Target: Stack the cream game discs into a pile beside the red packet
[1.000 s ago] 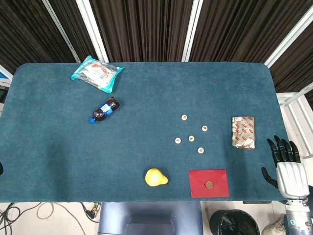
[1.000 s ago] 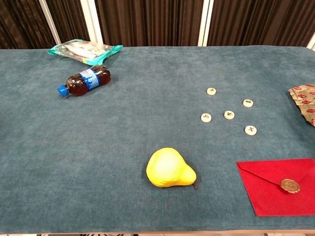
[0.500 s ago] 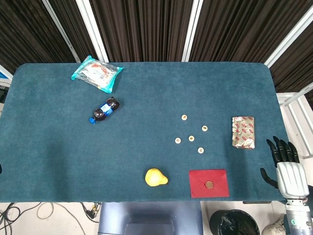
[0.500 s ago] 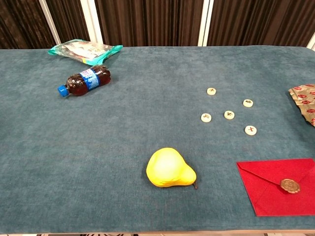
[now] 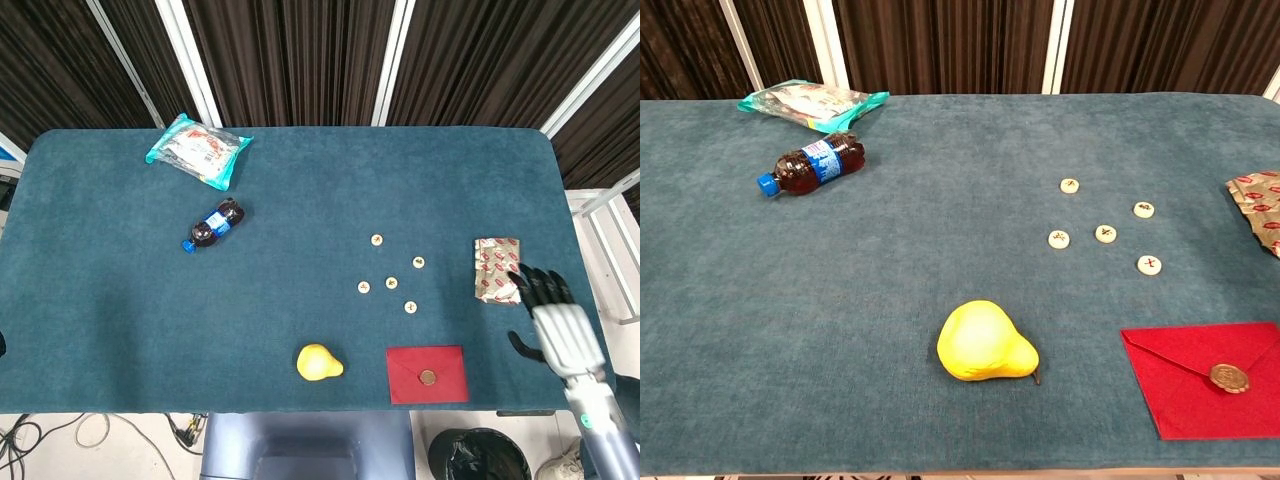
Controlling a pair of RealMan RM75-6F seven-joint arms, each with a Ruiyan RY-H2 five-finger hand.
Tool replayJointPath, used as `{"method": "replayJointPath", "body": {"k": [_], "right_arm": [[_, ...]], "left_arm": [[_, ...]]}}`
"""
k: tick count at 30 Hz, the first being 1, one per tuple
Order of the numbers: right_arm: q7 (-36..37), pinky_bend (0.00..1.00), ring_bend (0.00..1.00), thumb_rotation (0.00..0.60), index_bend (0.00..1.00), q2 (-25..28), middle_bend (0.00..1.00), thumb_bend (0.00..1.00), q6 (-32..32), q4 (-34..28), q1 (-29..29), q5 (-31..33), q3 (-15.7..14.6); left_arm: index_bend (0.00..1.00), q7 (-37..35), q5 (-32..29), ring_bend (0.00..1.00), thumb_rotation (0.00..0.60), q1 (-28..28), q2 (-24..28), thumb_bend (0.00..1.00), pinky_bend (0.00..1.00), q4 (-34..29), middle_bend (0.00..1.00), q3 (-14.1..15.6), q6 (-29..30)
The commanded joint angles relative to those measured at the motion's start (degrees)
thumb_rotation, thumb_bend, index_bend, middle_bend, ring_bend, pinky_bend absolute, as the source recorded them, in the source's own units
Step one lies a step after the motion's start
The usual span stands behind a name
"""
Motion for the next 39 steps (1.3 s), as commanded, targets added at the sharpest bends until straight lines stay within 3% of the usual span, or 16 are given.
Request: {"method": "replayJointPath", "body": {"k": [1, 4, 8, 15, 20, 27, 39], "right_arm": [[-2.0, 0.0, 0.0, 0.6, 0.12, 1.9, 0.0, 0.38, -8.8, -3.6, 7.6, 6.0, 4.3], [-5.7, 0.0, 0.0, 0.6, 0.13, -2.8, 0.0, 0.38, -18.5, -0.8, 16.7, 14.4, 8.1], [-11.4, 0.0, 0.0, 0.6, 0.13, -8.8, 0.0, 0.38, -24.0, 4.6, 24.3, 23.7, 9.7], [-16.0, 0.0, 0.0, 0.6, 0.14, -20.8, 0.0, 0.38, -26.8, 16.7, 34.9, 38.5, 11.5], [-18.6, 0.0, 0.0, 0.6, 0.17, -28.6, 0.0, 0.38, -25.1, 25.7, 39.6, 44.0, 11.2], [-20.4, 0.0, 0.0, 0.6, 0.23, -35.5, 0.0, 0.38, -26.4, 35.8, 43.3, 46.9, 10.1], [-19.9, 0.0, 0.0, 0.6, 0.34, -42.1, 0.0, 0.38, -30.2, 48.4, 45.3, 49.1, 9.6]], "left_arm": [[0.05, 0.0, 0.0, 0.0, 0.6, 0.0, 0.0, 0.63, 0.0, 0.0, 0.0, 0.0, 0.1], [0.05, -0.7, -0.2, 0.0, 0.6, 0.1, 0.2, 0.63, 0.0, -0.2, 0.0, -0.1, -0.1], [0.05, -1.1, -0.2, 0.0, 0.6, 0.2, 0.3, 0.63, 0.0, -0.2, 0.0, -0.1, -0.3], [0.05, -2.4, -0.8, 0.0, 0.6, 0.3, 0.8, 0.63, 0.0, -0.5, 0.0, -0.4, -0.6], [0.05, -2.8, -0.8, 0.0, 0.6, 0.3, 1.0, 0.63, 0.0, -0.6, 0.0, -0.3, -0.9], [0.05, -3.2, -0.8, 0.0, 0.6, 0.4, 1.2, 0.63, 0.0, -0.8, 0.0, -0.4, -0.9], [0.05, -3.3, -1.1, 0.0, 0.6, 0.2, 1.2, 0.63, 0.0, -0.6, 0.0, -0.5, -1.1]]}}
